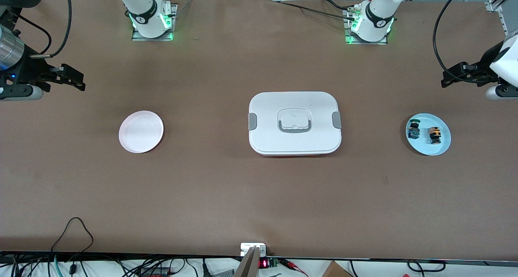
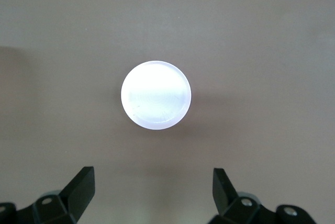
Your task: Transfer orange switch to right arm and place
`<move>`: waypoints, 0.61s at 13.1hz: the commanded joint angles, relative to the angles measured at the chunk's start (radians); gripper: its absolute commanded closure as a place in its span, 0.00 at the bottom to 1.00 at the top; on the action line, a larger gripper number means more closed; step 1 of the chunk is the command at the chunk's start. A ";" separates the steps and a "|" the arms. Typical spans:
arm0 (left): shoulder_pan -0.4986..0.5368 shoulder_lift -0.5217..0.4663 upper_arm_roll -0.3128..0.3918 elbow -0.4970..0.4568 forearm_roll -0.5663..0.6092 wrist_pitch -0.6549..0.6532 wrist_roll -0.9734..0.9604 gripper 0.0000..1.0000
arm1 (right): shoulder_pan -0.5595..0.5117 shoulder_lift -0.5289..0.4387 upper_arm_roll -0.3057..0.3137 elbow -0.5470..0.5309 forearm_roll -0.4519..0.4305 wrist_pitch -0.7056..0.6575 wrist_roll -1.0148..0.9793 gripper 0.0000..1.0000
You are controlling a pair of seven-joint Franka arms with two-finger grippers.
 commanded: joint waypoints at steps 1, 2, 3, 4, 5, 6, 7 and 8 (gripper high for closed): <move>0.004 -0.004 -0.004 0.009 0.019 -0.002 0.028 0.00 | 0.008 0.000 0.000 -0.007 -0.014 -0.001 0.000 0.00; 0.006 -0.002 -0.004 0.016 0.019 -0.002 0.027 0.00 | 0.007 -0.003 0.000 -0.011 -0.014 -0.002 0.002 0.00; 0.006 0.002 -0.004 0.030 0.019 -0.002 0.024 0.00 | 0.005 -0.003 0.000 -0.013 -0.014 -0.003 0.002 0.00; 0.009 0.014 -0.004 0.041 0.019 -0.003 0.024 0.00 | 0.005 -0.005 0.000 -0.013 -0.014 -0.003 0.002 0.00; 0.009 0.027 -0.002 0.055 0.020 -0.005 0.024 0.00 | 0.007 -0.005 0.000 -0.013 -0.014 -0.003 0.002 0.00; 0.009 0.040 -0.002 0.067 0.022 -0.013 0.028 0.00 | 0.007 -0.006 0.000 -0.013 -0.014 -0.002 0.002 0.00; 0.009 0.047 -0.002 0.069 0.022 -0.013 0.054 0.00 | 0.008 -0.005 0.000 -0.013 -0.014 -0.002 0.002 0.00; 0.007 0.047 -0.002 0.069 0.026 -0.011 0.076 0.00 | 0.008 -0.006 0.000 -0.013 -0.014 -0.002 0.002 0.00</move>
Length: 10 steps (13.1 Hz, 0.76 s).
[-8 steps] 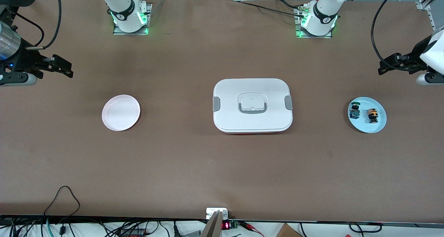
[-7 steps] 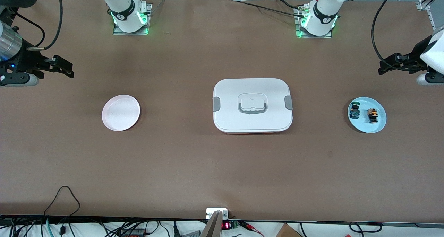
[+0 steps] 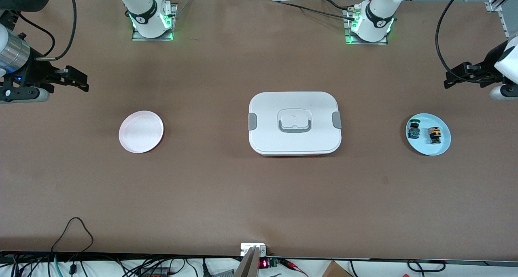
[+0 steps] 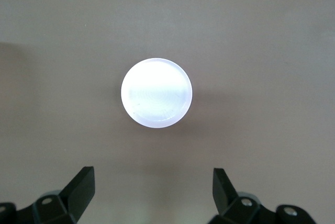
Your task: Transfer orange switch to right arm and place
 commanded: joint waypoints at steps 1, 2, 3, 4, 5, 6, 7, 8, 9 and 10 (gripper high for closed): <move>0.002 0.030 -0.005 0.042 0.032 -0.012 0.053 0.00 | 0.006 -0.011 -0.001 -0.006 -0.012 -0.003 0.002 0.00; 0.005 0.030 -0.005 0.045 0.032 -0.012 0.061 0.00 | 0.004 -0.011 -0.001 -0.006 -0.012 -0.001 0.002 0.00; 0.008 0.030 -0.005 0.045 0.030 -0.012 0.069 0.00 | 0.004 -0.011 -0.001 -0.006 -0.012 -0.001 0.002 0.00; 0.008 0.030 -0.003 0.045 0.029 -0.012 0.069 0.00 | 0.006 -0.009 -0.001 -0.006 -0.012 -0.003 0.002 0.00; 0.009 0.039 -0.003 0.043 0.024 -0.013 0.066 0.00 | 0.004 -0.009 -0.001 -0.006 -0.012 -0.001 0.002 0.00; 0.011 0.044 0.001 0.043 0.024 -0.016 0.064 0.00 | 0.004 -0.009 -0.001 -0.006 -0.012 -0.001 0.002 0.00; 0.017 0.047 0.006 0.039 0.022 -0.029 0.069 0.00 | 0.006 -0.011 -0.001 -0.006 -0.012 -0.003 0.002 0.00; 0.040 0.052 0.006 0.033 0.018 -0.039 0.082 0.00 | 0.006 -0.009 -0.001 -0.004 -0.012 -0.001 0.002 0.00; 0.054 0.073 0.006 0.028 0.018 -0.039 0.140 0.00 | 0.006 -0.011 -0.001 -0.004 -0.012 0.000 0.002 0.00; 0.055 0.082 0.006 0.017 0.018 -0.041 0.223 0.00 | 0.006 -0.009 -0.001 -0.004 -0.012 -0.001 0.002 0.00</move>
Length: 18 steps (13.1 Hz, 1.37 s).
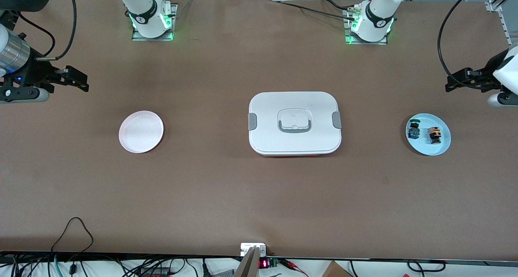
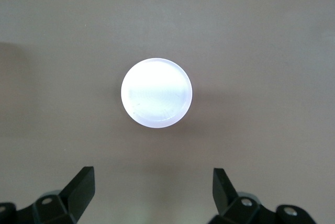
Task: Transfer orange switch to right arm and place
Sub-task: 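Move the left gripper over the orange switch on the blue plate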
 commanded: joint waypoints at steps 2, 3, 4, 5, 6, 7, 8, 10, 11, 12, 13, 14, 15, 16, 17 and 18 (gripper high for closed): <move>0.043 0.034 -0.003 -0.031 0.010 -0.007 0.216 0.00 | 0.006 -0.009 -0.001 -0.004 -0.011 -0.001 0.002 0.00; 0.043 0.034 -0.003 -0.054 0.021 -0.004 0.271 0.00 | 0.006 -0.009 -0.001 -0.004 -0.011 0.000 0.002 0.00; 0.045 0.034 -0.003 -0.078 0.021 0.030 0.334 0.00 | 0.006 -0.009 -0.001 -0.004 -0.010 -0.001 0.002 0.00; 0.054 0.035 -0.001 -0.101 0.022 0.086 0.415 0.00 | 0.006 -0.009 -0.001 -0.005 -0.011 -0.001 0.002 0.00; 0.069 0.050 -0.001 -0.121 0.024 0.113 0.501 0.00 | 0.004 -0.009 -0.001 -0.005 -0.011 -0.001 0.002 0.00; 0.086 0.079 -0.001 -0.123 0.024 0.110 0.577 0.00 | 0.004 -0.009 -0.001 -0.004 -0.011 -0.001 0.002 0.00; 0.100 0.102 -0.001 -0.124 0.024 0.110 0.654 0.00 | 0.006 -0.009 -0.001 -0.004 -0.010 -0.001 0.002 0.00; 0.103 0.139 -0.001 -0.129 0.071 0.115 0.786 0.00 | 0.009 -0.012 -0.001 -0.004 -0.010 -0.001 0.002 0.00; 0.103 0.150 -0.001 -0.140 0.091 0.121 0.840 0.00 | 0.009 -0.011 -0.001 -0.004 -0.010 -0.001 0.002 0.00; 0.108 0.153 -0.001 -0.159 0.096 0.140 0.882 0.00 | 0.009 -0.011 -0.001 -0.004 -0.010 -0.001 0.002 0.00; 0.114 0.152 -0.001 -0.201 0.119 0.188 0.934 0.00 | 0.007 -0.011 -0.001 -0.004 -0.010 -0.001 0.002 0.00; 0.120 0.150 -0.001 -0.251 0.121 0.255 1.010 0.00 | 0.007 -0.011 -0.001 -0.004 -0.011 0.002 0.002 0.00; 0.137 0.153 -0.001 -0.299 0.121 0.345 1.113 0.00 | 0.009 -0.012 -0.001 -0.004 -0.010 0.000 0.002 0.00; 0.157 0.159 -0.003 -0.355 0.121 0.446 1.215 0.00 | 0.010 -0.012 0.000 -0.004 -0.011 -0.001 0.002 0.00; 0.175 0.167 -0.003 -0.402 0.121 0.539 1.292 0.00 | 0.010 -0.012 0.000 -0.004 -0.010 -0.001 0.002 0.00; 0.184 0.182 -0.003 -0.429 0.121 0.615 1.367 0.00 | 0.010 -0.012 0.000 -0.004 -0.011 -0.001 0.002 0.00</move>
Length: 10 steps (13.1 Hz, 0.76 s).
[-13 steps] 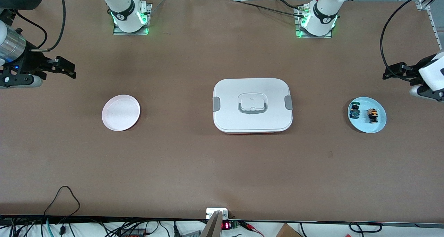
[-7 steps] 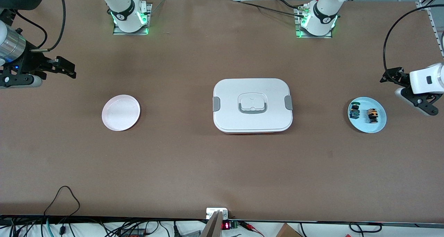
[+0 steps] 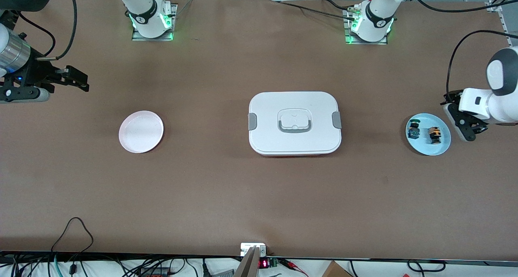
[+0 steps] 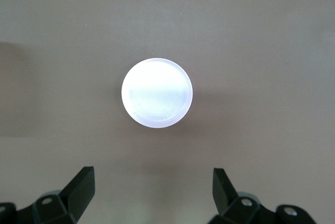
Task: Transfer orange switch to right arm and place
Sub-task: 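Move the left gripper over the orange switch on the blue plate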
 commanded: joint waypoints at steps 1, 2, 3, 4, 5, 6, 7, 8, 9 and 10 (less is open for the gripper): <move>0.039 0.028 -0.006 -0.085 0.021 0.182 0.230 0.00 | 0.006 -0.012 0.000 -0.004 -0.010 -0.001 0.002 0.00; 0.068 0.071 -0.008 -0.084 0.019 0.232 0.304 0.00 | 0.006 -0.012 0.000 -0.004 -0.010 -0.001 0.002 0.00; 0.094 0.106 -0.015 -0.084 0.019 0.290 0.367 0.00 | 0.006 -0.012 0.000 -0.004 -0.010 -0.001 0.002 0.00; 0.102 0.135 -0.015 -0.085 0.019 0.338 0.419 0.00 | 0.006 -0.012 0.000 -0.004 -0.010 -0.001 0.002 0.00; 0.108 0.152 -0.015 -0.084 0.019 0.364 0.455 0.00 | 0.008 -0.012 0.000 -0.004 -0.010 -0.001 0.002 0.00; 0.120 0.162 -0.015 -0.085 0.019 0.386 0.484 0.00 | 0.006 -0.012 0.000 -0.004 -0.010 -0.001 0.002 0.00; 0.122 0.168 -0.015 -0.085 0.019 0.404 0.515 0.00 | 0.008 -0.012 0.000 -0.004 -0.010 -0.001 0.002 0.00; 0.122 0.173 -0.015 -0.085 0.019 0.421 0.548 0.00 | 0.008 -0.012 0.000 -0.004 -0.010 -0.001 0.002 0.00; 0.123 0.182 -0.015 -0.087 0.019 0.435 0.572 0.00 | 0.008 -0.013 0.000 -0.004 -0.010 -0.001 0.002 0.00; 0.128 0.183 -0.017 -0.099 0.018 0.450 0.572 0.00 | 0.009 -0.013 0.000 -0.004 -0.010 -0.001 0.002 0.00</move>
